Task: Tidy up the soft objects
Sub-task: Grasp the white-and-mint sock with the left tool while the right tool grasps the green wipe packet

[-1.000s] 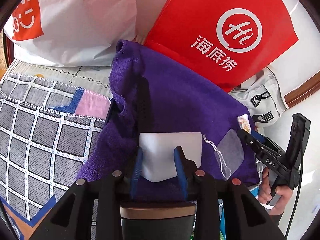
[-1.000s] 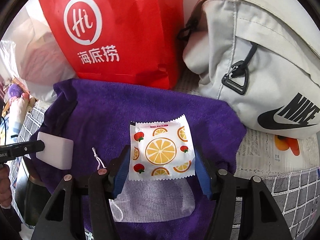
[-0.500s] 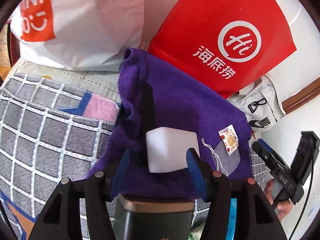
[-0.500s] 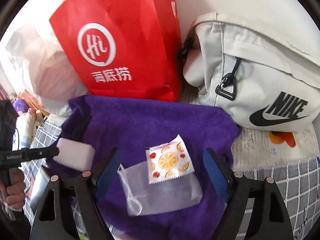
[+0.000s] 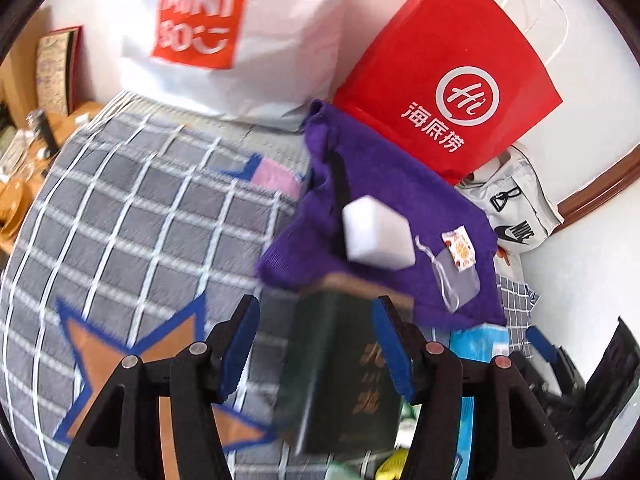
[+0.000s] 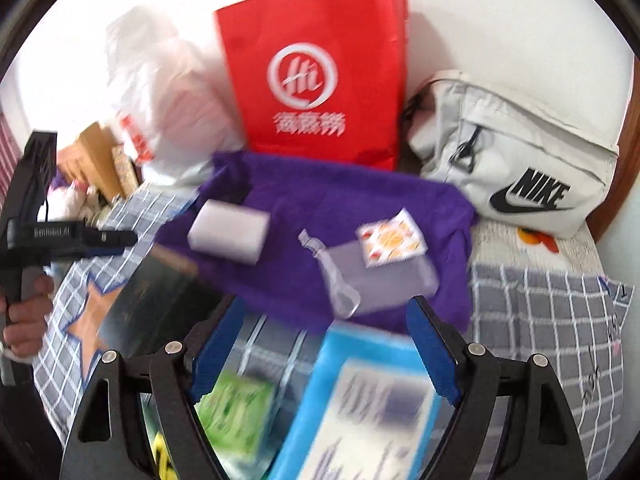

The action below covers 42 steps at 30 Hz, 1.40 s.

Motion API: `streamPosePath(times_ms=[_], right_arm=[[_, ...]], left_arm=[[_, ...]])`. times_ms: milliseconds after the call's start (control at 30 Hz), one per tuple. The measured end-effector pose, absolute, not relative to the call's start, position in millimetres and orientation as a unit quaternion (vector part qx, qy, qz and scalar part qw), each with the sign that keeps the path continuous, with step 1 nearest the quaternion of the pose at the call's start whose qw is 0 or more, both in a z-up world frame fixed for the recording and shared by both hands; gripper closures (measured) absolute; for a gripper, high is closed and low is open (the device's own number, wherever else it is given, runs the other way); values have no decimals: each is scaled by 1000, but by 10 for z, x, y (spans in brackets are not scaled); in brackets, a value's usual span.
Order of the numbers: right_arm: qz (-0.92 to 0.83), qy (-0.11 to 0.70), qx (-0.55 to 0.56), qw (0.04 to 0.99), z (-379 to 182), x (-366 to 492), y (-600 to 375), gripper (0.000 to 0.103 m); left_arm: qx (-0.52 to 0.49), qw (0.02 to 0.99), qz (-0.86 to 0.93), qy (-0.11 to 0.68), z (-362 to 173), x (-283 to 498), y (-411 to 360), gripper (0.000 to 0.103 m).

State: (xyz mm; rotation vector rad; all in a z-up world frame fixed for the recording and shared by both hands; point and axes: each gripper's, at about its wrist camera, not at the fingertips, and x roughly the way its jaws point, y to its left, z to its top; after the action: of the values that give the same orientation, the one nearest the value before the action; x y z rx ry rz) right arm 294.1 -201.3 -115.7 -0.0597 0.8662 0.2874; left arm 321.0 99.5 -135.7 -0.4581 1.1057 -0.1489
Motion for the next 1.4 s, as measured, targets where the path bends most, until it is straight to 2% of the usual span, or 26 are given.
streamPosePath(times_ms=[167,300,467,567,633,667,1033,1100,1167,1400], right_arm=[[153,427,-49,890,-1291,2567,-1761,23],[163,438,-77,881,-1418,2361,-1584,37],[161,450,-105,872,-1586,2193,-1407,46],[148,456,-127,868,-1708,2199,-1359,62],[149,465,-124,864,-1767,2205,-1355,81],[155,465,-114,864,-1761,2200,-1370,86],[181,399,-63,897,-1216,1791,-1514,89],[183,393,-59,899,-1156,1655,-1561,89],[182,390,-57,901,-1104,1512,-1610,88],[188,367,-51,910,-949,876,-1820,88]], left_arm=[[-221,822,-70,520,-1390,2918,1068,46],[-215,826,-63,518,-1413,2680,1142,46],[-225,823,-66,517,-1483,2429,1195,46],[-218,825,-64,518,-1514,2304,1172,46],[-196,833,-55,514,-1499,2224,1134,46],[-189,835,-54,513,-1493,2191,1122,46],[-199,829,-76,518,-1539,1872,1047,46],[-205,827,-84,517,-1543,1801,1016,46],[-209,825,-93,517,-1552,1735,968,41],[-182,813,-104,543,-1728,1574,637,41]])
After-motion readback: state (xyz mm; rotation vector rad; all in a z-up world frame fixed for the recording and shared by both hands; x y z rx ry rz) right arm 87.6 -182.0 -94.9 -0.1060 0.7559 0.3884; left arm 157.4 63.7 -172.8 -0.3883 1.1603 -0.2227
